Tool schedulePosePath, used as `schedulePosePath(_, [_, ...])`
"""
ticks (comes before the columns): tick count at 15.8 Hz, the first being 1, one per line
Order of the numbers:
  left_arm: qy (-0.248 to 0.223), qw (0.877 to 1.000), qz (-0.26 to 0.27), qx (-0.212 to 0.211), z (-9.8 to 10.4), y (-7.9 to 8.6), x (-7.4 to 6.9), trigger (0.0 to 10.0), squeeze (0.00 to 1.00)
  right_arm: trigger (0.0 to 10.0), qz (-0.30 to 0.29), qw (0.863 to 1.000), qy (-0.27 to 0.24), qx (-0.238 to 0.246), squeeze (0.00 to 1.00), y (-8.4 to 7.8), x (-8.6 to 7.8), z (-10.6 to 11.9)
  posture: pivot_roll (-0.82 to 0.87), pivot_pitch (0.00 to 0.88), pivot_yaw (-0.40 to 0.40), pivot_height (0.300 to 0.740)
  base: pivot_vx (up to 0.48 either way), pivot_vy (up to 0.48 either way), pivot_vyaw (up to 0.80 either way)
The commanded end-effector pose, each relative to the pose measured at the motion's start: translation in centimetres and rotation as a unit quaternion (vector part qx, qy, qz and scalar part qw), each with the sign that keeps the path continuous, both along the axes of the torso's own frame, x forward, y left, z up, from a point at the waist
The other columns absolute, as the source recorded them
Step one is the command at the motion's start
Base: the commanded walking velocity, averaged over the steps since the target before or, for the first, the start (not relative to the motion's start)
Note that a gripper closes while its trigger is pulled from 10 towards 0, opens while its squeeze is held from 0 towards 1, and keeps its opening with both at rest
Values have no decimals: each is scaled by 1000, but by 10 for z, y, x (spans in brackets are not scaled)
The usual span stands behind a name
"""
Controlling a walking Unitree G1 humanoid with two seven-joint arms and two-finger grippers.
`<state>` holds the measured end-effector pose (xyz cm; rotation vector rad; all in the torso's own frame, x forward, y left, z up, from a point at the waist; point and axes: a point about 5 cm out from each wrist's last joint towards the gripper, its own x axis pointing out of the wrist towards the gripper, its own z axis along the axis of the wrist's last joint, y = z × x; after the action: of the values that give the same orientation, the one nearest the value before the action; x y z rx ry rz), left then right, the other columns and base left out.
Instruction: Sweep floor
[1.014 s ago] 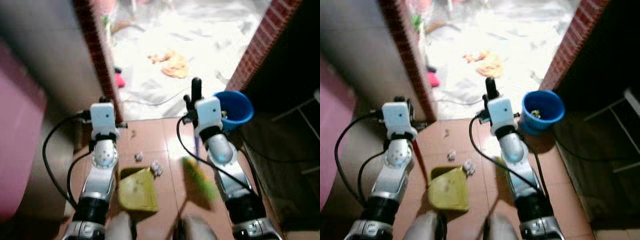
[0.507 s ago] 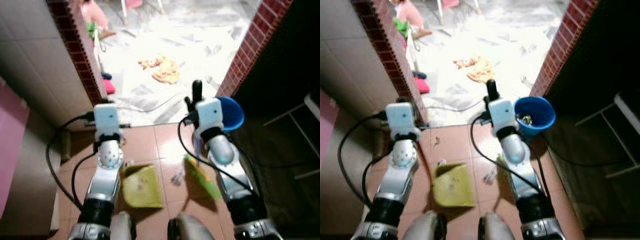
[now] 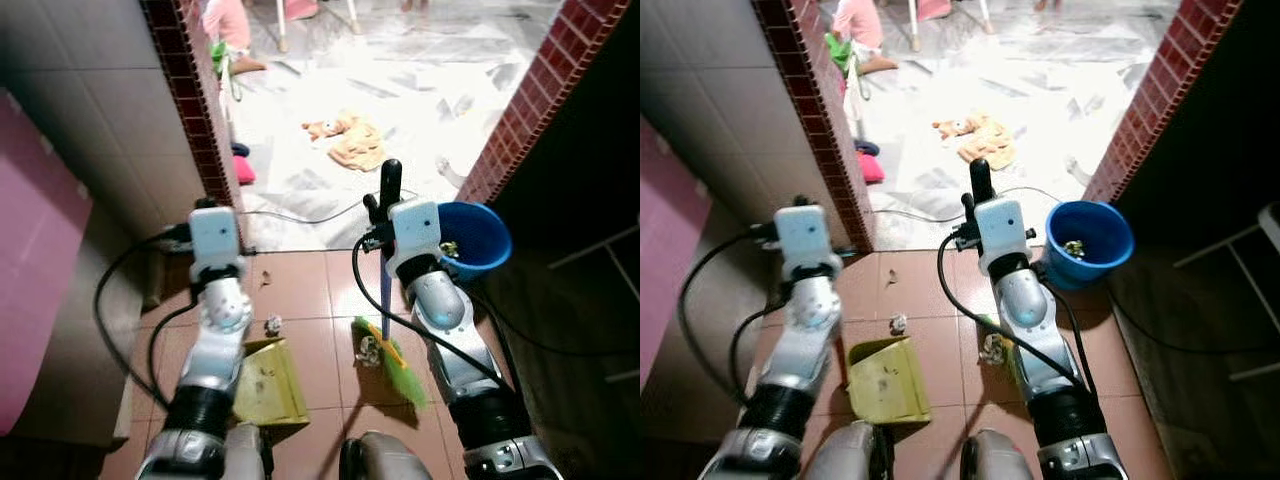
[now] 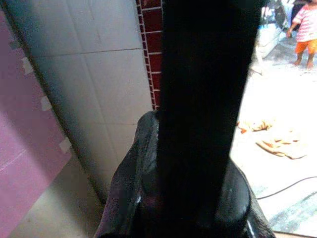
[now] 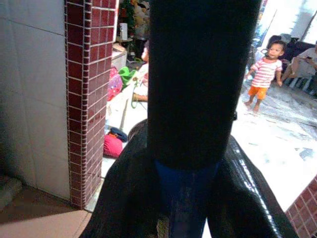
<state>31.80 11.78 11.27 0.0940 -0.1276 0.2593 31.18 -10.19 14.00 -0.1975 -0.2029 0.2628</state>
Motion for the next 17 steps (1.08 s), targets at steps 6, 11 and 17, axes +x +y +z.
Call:
schedulePosePath(6, [4,999,-48,-17,-6,-26,6,10000,0,10000,50,994,57,73,0,19,2,0,-64,125,-4,731,0,0,0])
schedulePosePath(11, [-4,998,-57,-20,-7,-29,8,10000,0,10000,97,976,133,141,0,26,5,-8,-62,121,-6,731,0,0,0])
schedulePosePath(17, [26,987,-142,-74,-18,-45,6,10000,0,10000,93,957,160,225,0,21,16,2,-62,102,-10,731,0,0,0])
